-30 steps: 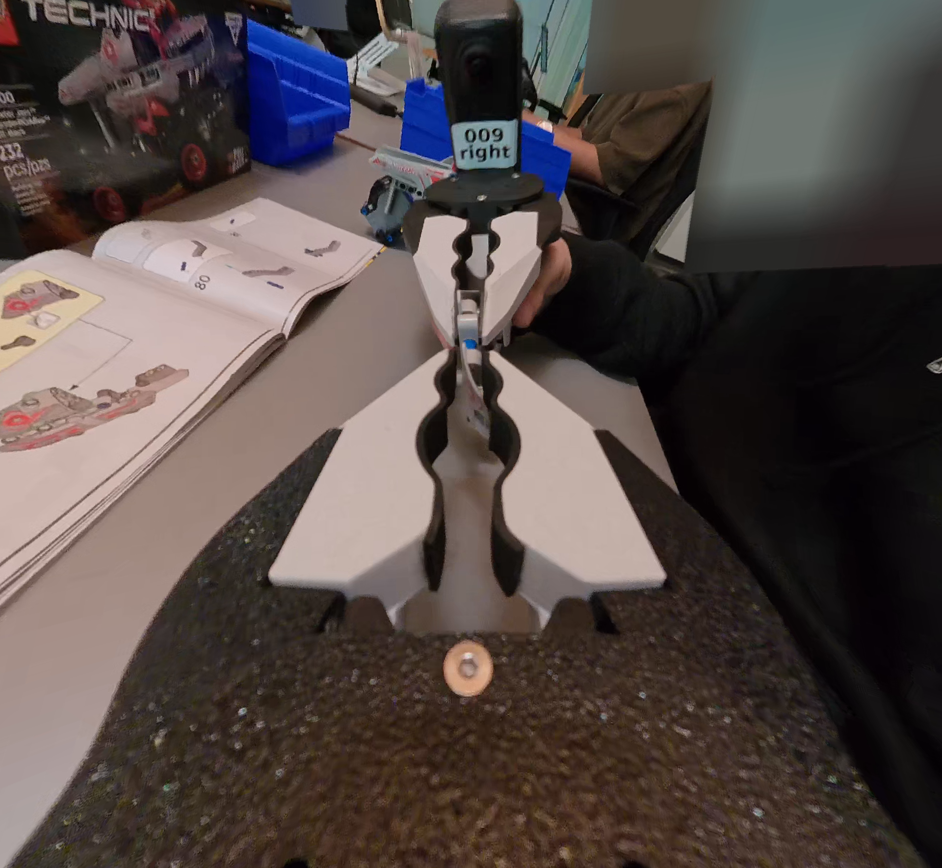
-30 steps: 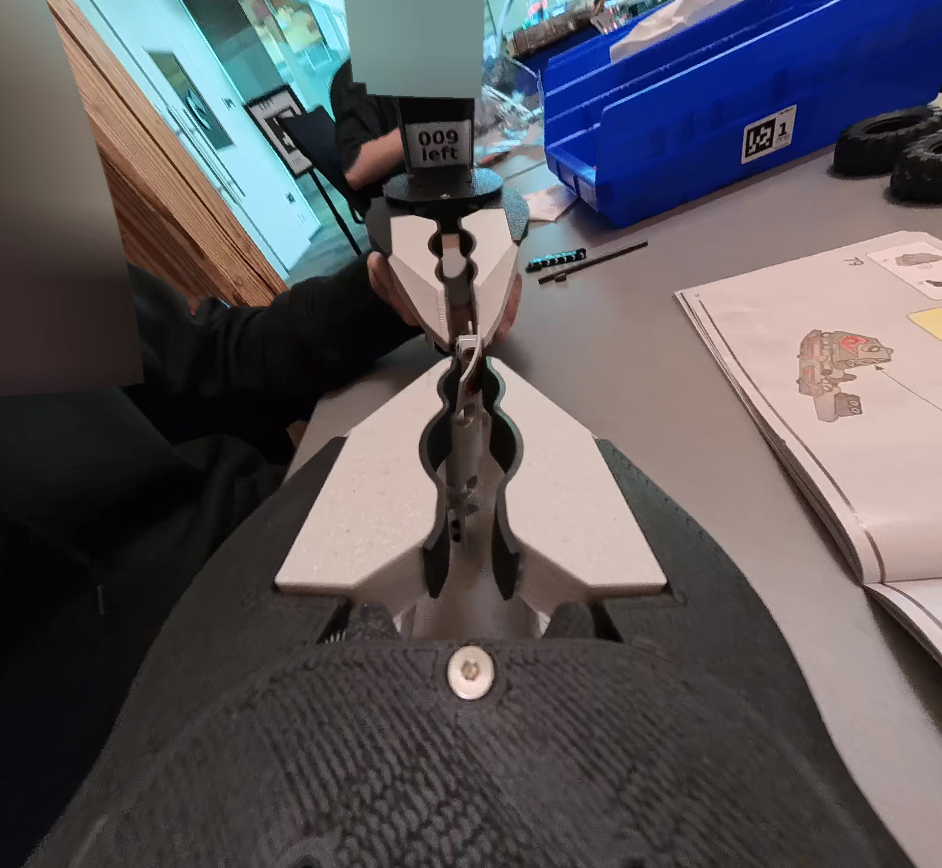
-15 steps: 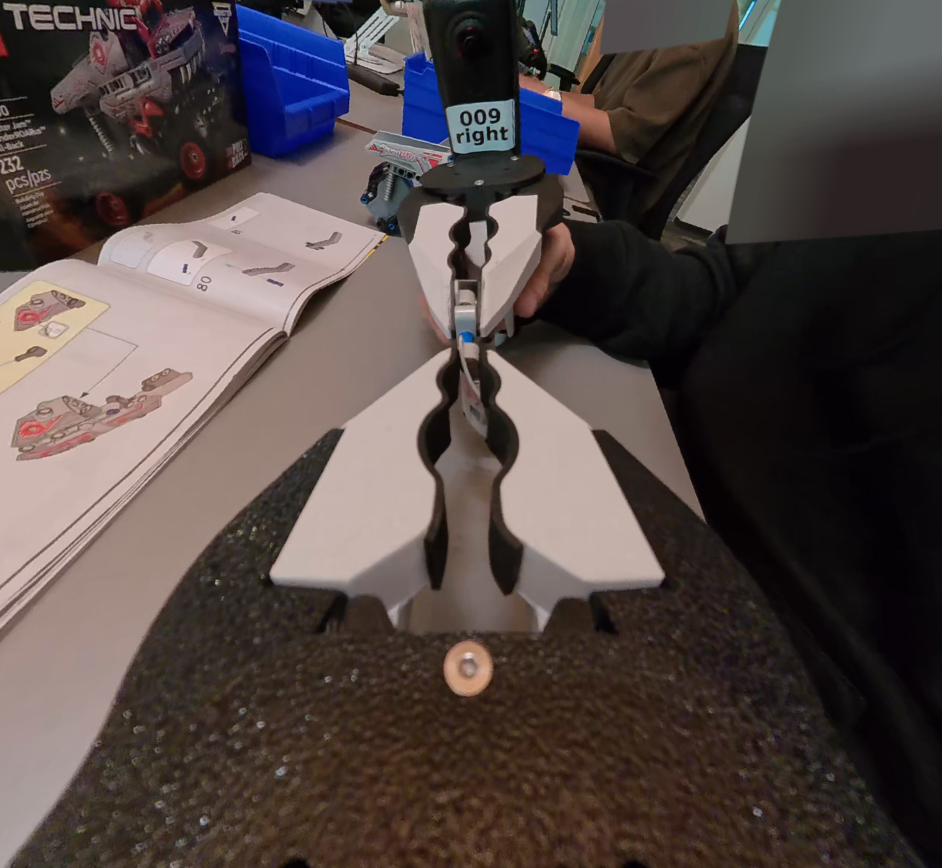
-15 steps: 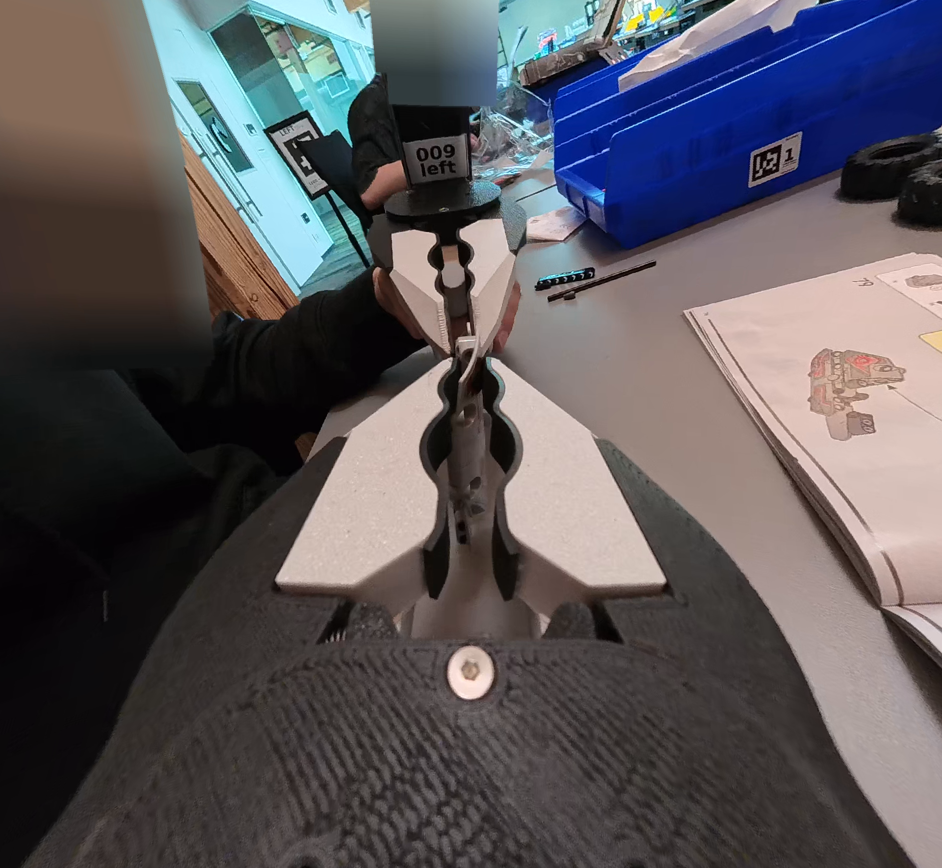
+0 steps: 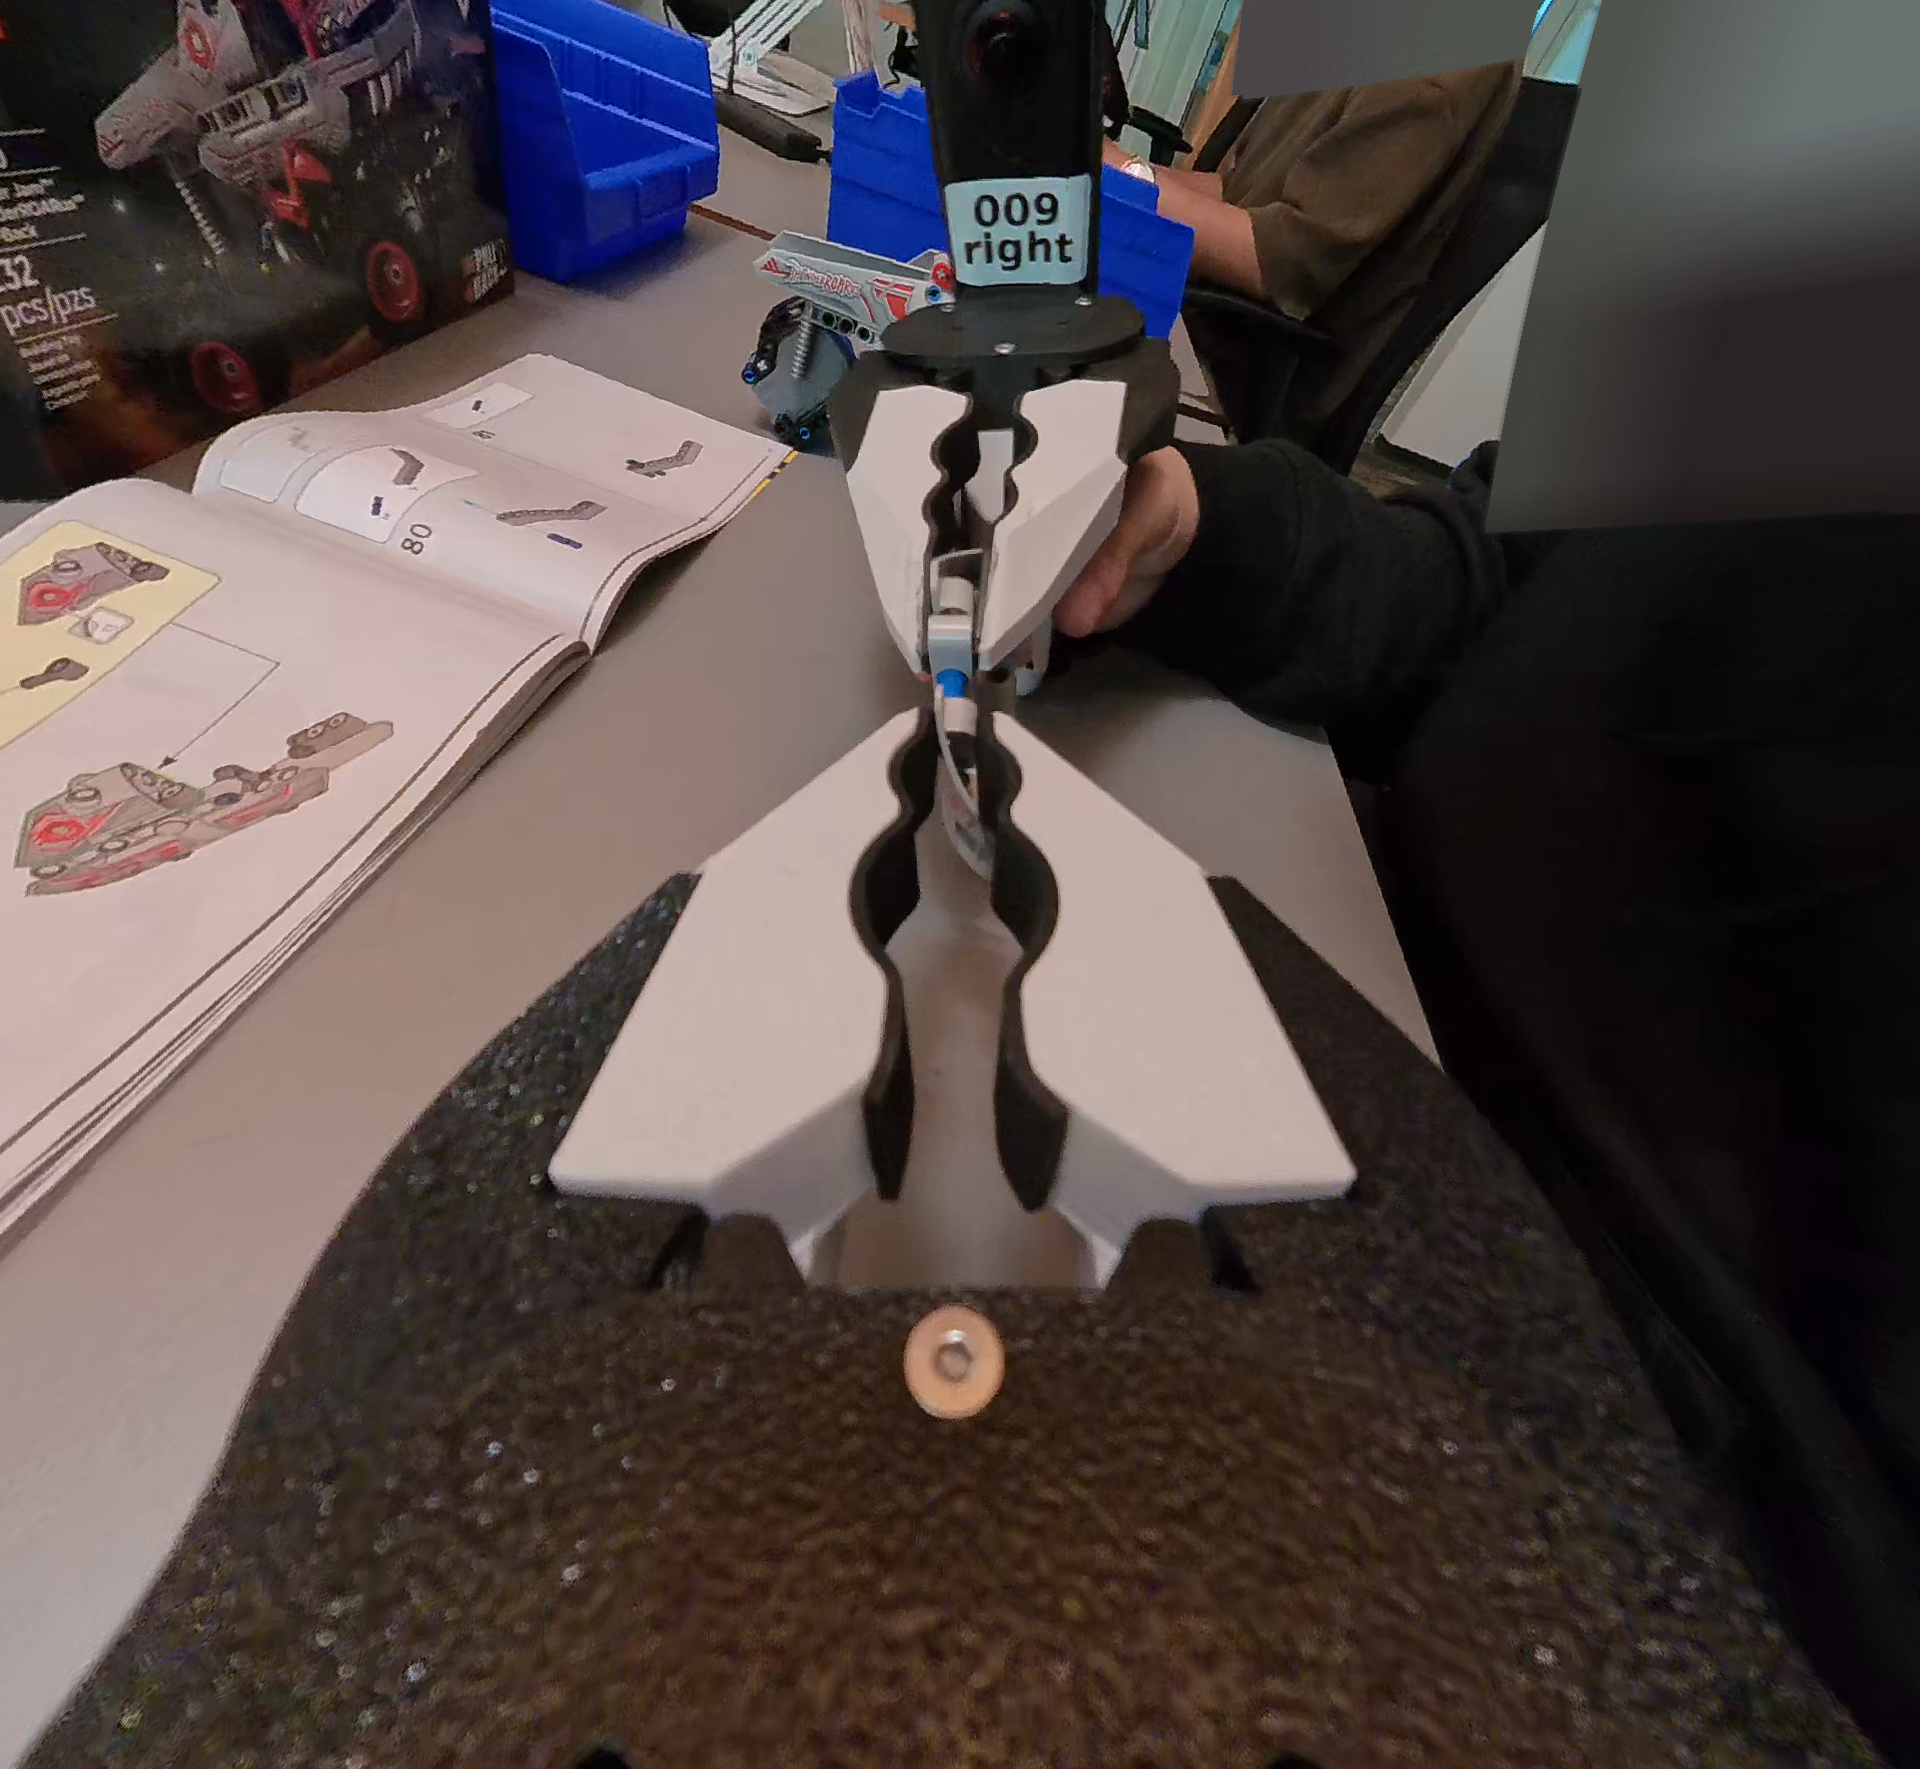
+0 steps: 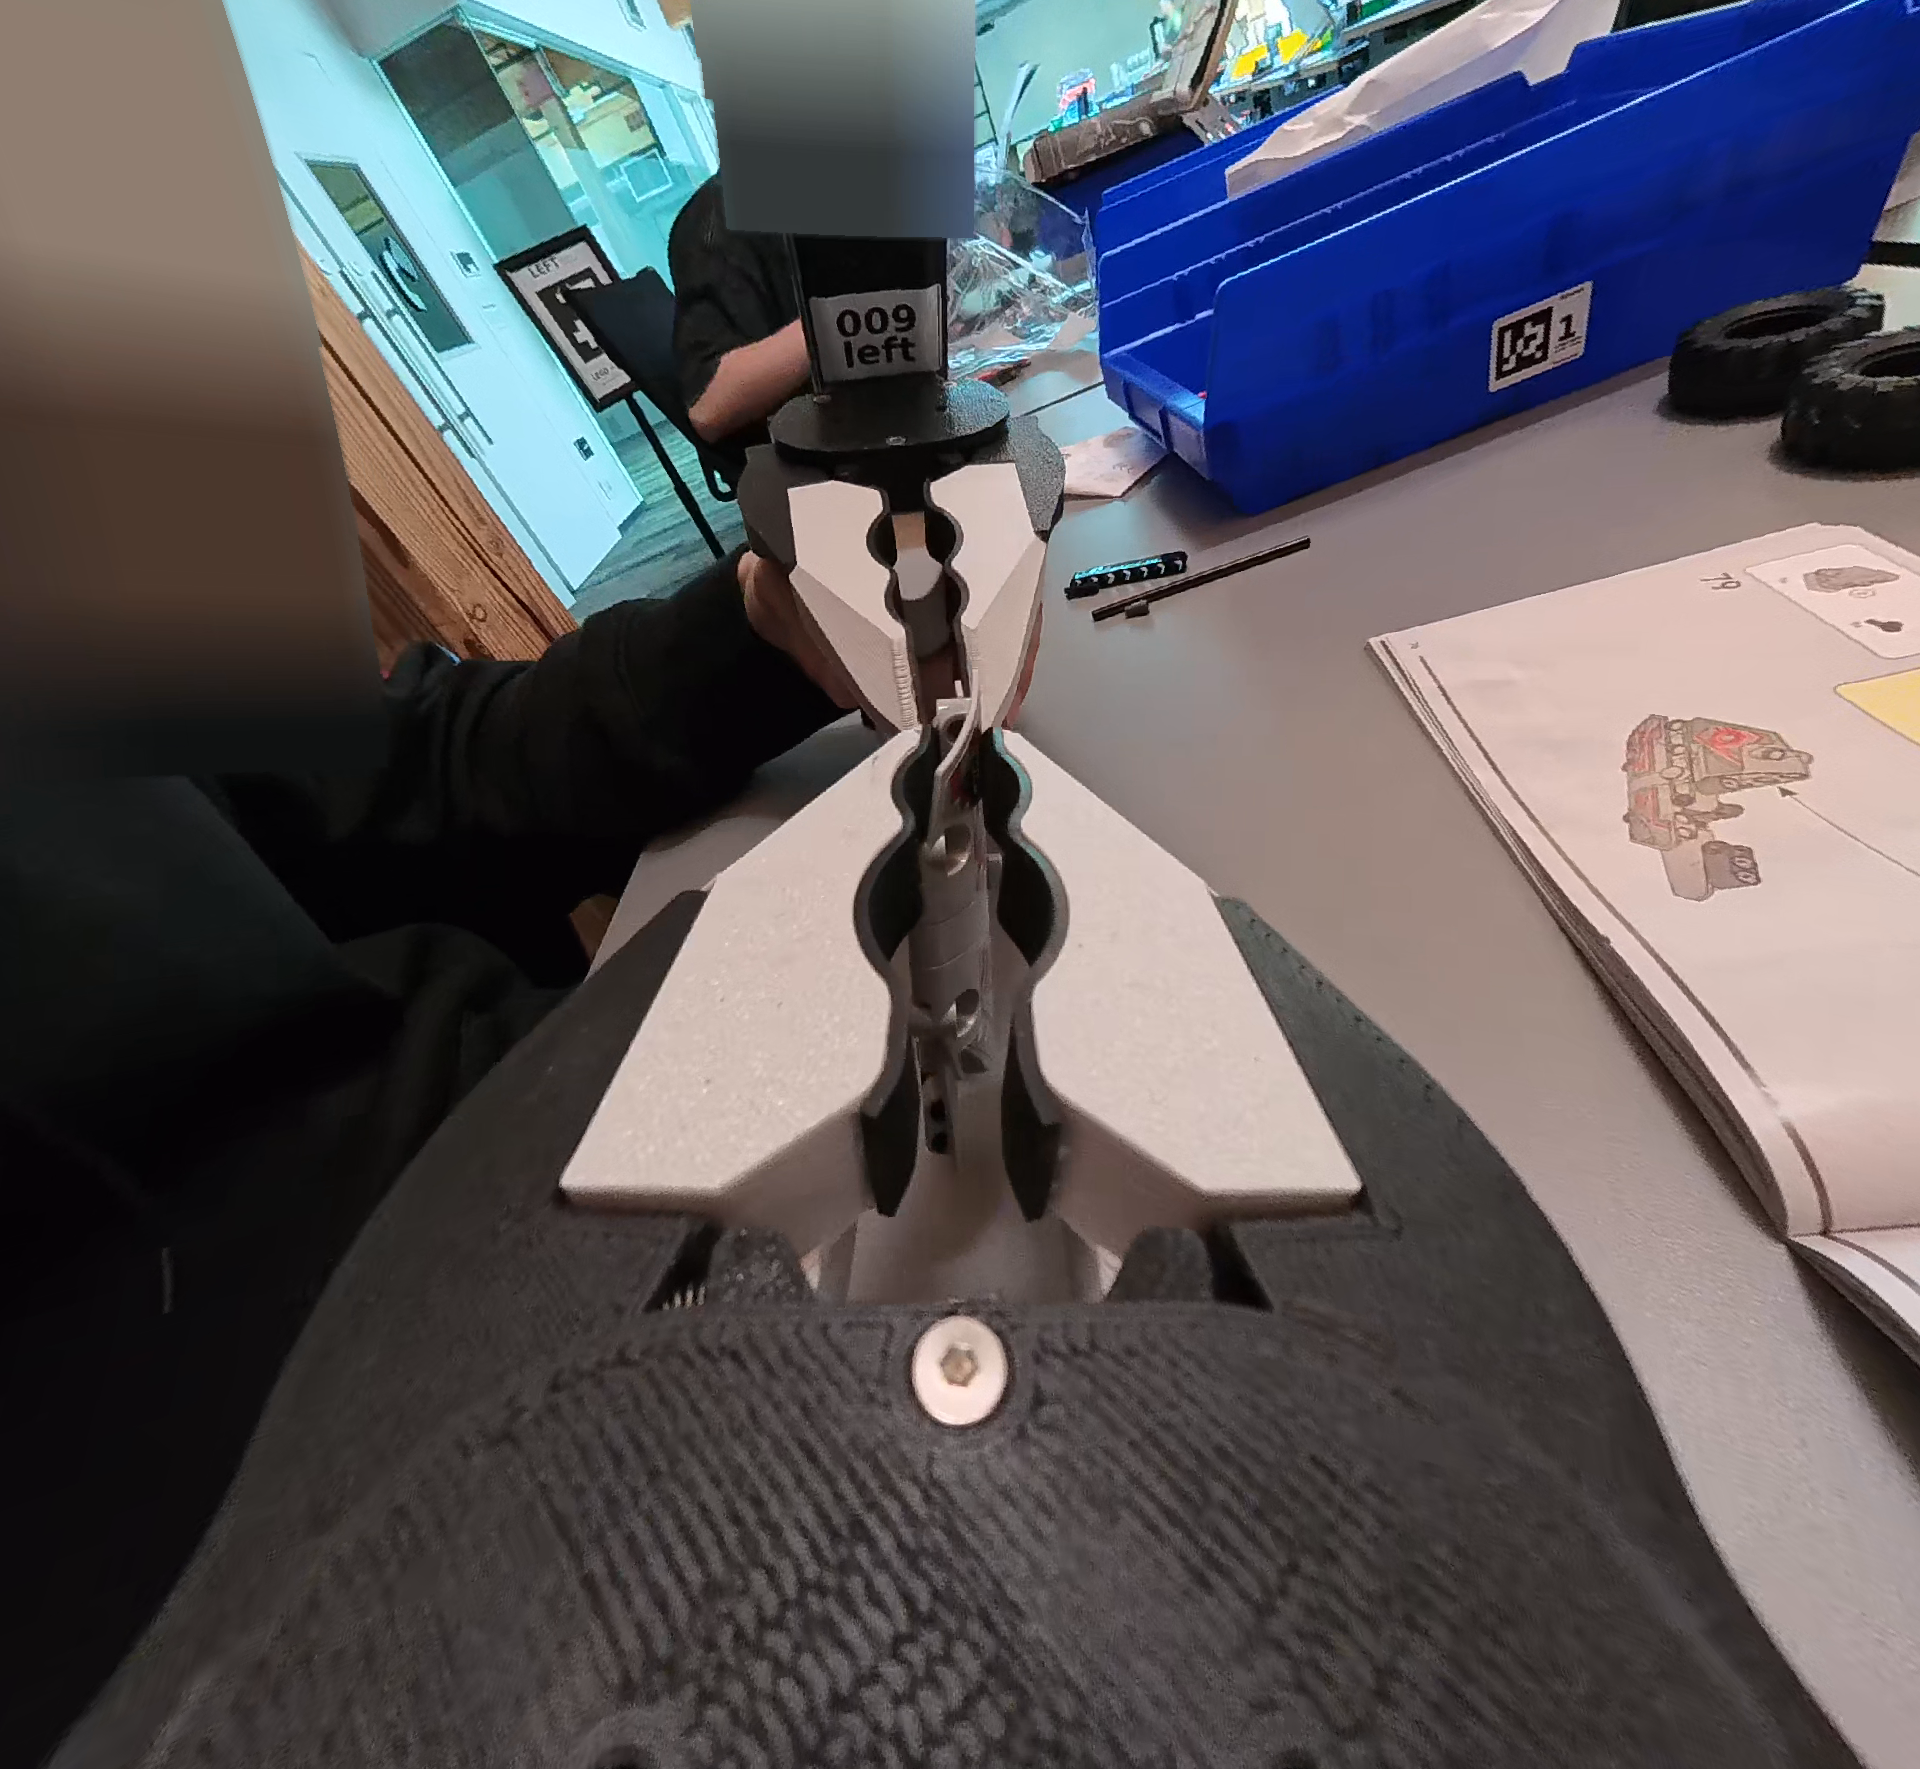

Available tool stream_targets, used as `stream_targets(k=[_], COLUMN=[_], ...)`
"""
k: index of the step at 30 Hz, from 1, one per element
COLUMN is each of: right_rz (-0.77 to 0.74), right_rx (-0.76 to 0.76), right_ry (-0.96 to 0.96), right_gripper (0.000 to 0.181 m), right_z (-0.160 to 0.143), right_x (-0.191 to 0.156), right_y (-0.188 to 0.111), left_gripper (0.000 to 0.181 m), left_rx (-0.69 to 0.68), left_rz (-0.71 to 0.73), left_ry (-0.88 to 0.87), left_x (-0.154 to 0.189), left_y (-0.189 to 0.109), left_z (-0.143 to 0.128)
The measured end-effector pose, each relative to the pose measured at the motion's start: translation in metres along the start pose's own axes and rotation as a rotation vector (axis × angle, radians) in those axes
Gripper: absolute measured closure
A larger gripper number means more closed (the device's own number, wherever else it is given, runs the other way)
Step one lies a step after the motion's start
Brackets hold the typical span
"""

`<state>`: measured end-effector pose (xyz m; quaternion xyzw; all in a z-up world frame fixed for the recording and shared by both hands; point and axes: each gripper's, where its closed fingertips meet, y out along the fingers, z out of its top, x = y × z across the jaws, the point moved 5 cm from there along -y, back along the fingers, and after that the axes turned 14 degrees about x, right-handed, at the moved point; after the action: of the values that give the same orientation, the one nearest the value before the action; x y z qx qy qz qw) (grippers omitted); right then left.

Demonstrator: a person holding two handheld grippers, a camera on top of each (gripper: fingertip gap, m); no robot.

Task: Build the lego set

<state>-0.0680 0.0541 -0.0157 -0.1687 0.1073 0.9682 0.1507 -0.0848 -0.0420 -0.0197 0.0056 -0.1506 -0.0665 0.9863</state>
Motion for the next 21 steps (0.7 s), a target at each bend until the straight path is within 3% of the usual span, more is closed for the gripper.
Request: stream_targets(k=[21], right_rz=[-0.006], right_rx=[-0.004], right_ry=[0.018], right_gripper=[0.175], right_z=[-0.0006], right_x=[0.0016], right_y=[0.0004], left_gripper=[0.176], left_rx=[-0.016], left_rz=[0.006], left_ry=[-0.080], left_x=[-0.0022], left_y=[0.0007], left_z=[-0.0033])
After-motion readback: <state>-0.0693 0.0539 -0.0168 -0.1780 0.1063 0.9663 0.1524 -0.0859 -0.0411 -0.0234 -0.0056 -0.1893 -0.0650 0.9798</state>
